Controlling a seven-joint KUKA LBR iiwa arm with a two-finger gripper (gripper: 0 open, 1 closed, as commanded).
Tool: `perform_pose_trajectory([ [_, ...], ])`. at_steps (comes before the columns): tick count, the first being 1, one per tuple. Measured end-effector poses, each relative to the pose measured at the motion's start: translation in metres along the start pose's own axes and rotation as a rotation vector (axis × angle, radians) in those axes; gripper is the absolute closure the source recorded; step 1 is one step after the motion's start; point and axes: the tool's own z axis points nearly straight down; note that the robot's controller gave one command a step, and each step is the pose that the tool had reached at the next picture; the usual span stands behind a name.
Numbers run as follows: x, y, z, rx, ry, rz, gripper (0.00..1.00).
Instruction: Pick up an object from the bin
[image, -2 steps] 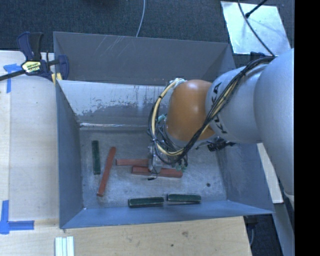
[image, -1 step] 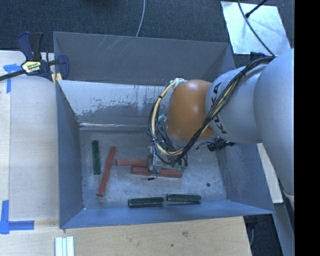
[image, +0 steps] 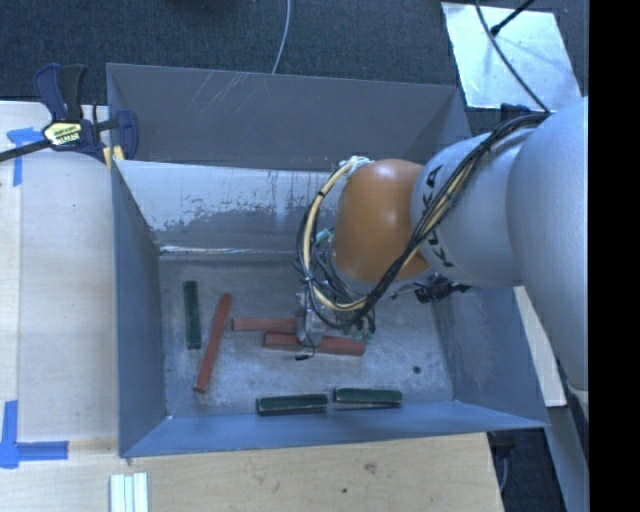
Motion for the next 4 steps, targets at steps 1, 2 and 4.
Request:
perform_pose_trajectory([
  [1, 0.0, 0.0, 0.0, 0.0, 0.0, 0.0, 1.0],
  [2, 0.027, -0.051, 0.003, -0.004, -0.01, 0.008, 1.0],
  [4, 0.045, -0.057, -0.151, 0.001, -0.004, 0.146, 1.0],
])
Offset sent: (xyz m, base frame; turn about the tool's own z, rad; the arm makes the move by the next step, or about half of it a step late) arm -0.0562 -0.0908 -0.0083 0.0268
